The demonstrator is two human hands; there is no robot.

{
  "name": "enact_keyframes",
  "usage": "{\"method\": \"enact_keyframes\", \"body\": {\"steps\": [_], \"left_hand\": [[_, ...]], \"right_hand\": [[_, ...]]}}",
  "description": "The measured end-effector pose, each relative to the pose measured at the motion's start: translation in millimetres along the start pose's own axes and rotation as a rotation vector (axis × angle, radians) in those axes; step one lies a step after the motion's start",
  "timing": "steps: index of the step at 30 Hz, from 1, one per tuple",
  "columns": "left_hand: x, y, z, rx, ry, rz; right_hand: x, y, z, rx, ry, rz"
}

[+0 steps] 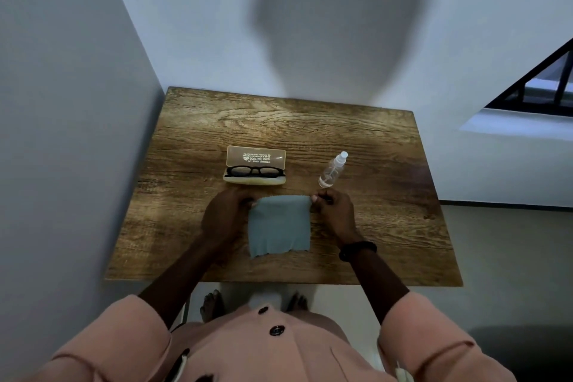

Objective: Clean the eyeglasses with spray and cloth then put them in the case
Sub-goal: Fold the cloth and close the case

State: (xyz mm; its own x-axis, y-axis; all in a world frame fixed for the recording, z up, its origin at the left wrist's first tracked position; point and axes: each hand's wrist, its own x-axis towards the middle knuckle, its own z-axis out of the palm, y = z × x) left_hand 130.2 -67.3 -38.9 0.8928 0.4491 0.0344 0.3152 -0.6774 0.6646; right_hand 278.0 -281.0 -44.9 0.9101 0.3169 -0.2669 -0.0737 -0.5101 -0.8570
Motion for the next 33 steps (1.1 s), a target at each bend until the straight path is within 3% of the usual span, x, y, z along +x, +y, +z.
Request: {"method": "enact_keyframes", "body": {"steps": [20,33], "left_hand": [[-64,-21,8,0.129,-0.034,0.209],[-77,-20,11,0.195,-0.087,0.350]], "right_hand": [[-41,36,-22,-0.078,-0.045,-0.156],[-54,47,-25,-0.322,-0.094,-0.264]]}}
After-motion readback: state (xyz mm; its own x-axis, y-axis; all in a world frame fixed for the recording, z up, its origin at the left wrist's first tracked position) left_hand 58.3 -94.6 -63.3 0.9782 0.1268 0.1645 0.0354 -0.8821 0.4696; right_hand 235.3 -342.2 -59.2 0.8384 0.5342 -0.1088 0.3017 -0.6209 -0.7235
